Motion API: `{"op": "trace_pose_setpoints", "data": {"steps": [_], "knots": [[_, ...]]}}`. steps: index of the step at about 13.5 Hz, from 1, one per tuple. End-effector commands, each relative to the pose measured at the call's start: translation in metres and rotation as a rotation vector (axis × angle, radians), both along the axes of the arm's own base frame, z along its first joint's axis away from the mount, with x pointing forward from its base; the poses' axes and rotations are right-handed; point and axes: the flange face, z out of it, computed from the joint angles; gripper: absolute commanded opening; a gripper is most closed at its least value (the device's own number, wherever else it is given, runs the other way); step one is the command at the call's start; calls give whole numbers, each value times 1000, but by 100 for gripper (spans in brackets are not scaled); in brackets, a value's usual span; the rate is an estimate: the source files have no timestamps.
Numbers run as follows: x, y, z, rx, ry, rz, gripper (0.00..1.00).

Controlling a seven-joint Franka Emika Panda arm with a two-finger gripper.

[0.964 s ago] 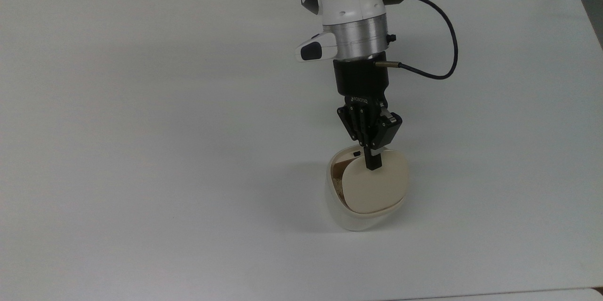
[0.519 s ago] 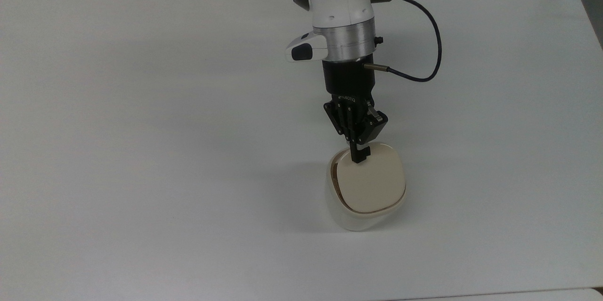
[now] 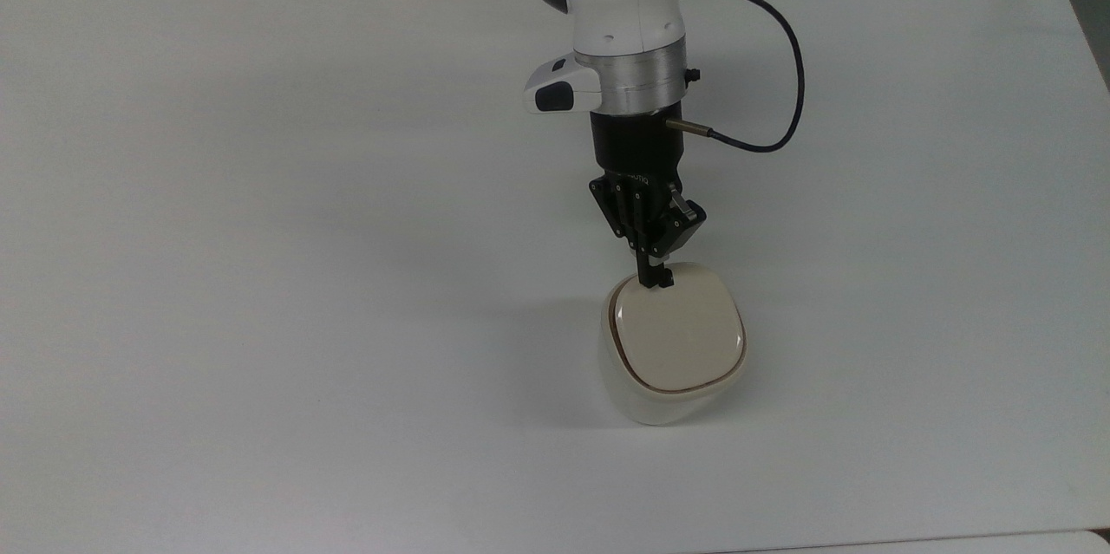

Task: Close the trash bin
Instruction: 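Press the lid down flat onto the bin rim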

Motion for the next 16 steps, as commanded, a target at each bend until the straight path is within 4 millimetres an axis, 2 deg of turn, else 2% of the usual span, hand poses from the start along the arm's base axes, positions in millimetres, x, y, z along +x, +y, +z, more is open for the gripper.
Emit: {"op": "trace_pose_setpoints", "data": {"steps": [1,11,13,15,16], "knots": [[-10,-3,-6,-33,30,17,0],[-4,8,-52,-56,80,35,0],[-5,8,-41,-52,66,34,0],[-10,-1,10,-33,35,19,0],[-19,-5,32,-42,76,19,0]]}}
